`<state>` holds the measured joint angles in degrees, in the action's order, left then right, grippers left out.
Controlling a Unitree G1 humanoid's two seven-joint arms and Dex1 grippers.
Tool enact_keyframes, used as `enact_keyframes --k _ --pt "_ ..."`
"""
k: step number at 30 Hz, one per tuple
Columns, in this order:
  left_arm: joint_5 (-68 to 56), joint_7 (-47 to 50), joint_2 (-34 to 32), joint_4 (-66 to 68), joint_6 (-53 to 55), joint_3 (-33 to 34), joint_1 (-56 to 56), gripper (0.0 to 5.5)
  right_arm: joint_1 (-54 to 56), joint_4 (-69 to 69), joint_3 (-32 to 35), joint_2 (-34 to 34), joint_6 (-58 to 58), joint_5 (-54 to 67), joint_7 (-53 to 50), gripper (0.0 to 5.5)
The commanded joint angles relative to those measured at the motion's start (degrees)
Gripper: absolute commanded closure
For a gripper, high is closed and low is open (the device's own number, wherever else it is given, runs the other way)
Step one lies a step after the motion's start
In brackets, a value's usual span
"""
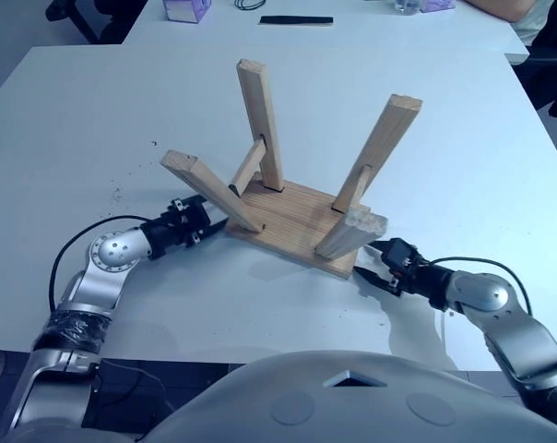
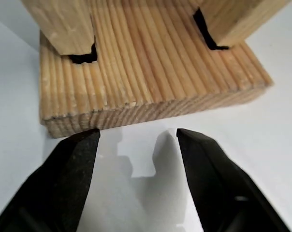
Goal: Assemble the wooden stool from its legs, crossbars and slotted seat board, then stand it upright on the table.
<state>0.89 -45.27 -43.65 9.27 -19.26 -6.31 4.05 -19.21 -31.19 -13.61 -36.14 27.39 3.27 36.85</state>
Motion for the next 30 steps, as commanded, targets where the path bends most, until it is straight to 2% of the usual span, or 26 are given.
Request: enact_keyframes --k 1,9,13,17,21,24,28,30 --pt "-6.94 -9.46 -2.65 -11.53 3.72 -4.02 9.94 2.74 -0.82 -4.52 -1.67 2.96 2.84 2.16 -1.46 2.54" --pt "-22.27 -5.63 -4.17 -31.89 23.59 5.61 12.06 2.74 -4.23 -19.07 10.96 -0.89 13.05 14.85 2.43 2.54" --pt "-23.71 -10.59 -9.19 -41.03 26.00 9.02 19.60 2.74 -3.47 -25.53 19.02 -2.41 20.44 24.51 3.67 2.54" --pt "-30.34 -12.39 -11.80 -48.25 31.38 14.85 23.34 2.74 0.68 -27.76 26.49 -5.03 25.93 34.18 4.79 2.54" --pt "-36.25 -14.25 -12.83 -47.18 36.65 19.05 19.06 2.74 3.50 -28.37 33.99 -7.14 26.83 46.88 4.93 2.54" --pt "-38.12 -16.25 -13.98 -43.14 38.80 21.65 14.93 2.74 4.60 -27.70 40.19 -11.48 26.51 56.80 7.06 2.54" --pt "-38.66 -17.01 -13.62 -43.38 40.14 22.89 13.80 2.74 6.10 -25.97 41.73 -15.41 26.38 60.94 7.59 2.54" --pt "-39.69 -17.51 -13.30 -44.88 41.42 23.26 13.74 2.74 6.49 -25.03 40.50 -16.23 26.38 60.49 6.47 2.54"
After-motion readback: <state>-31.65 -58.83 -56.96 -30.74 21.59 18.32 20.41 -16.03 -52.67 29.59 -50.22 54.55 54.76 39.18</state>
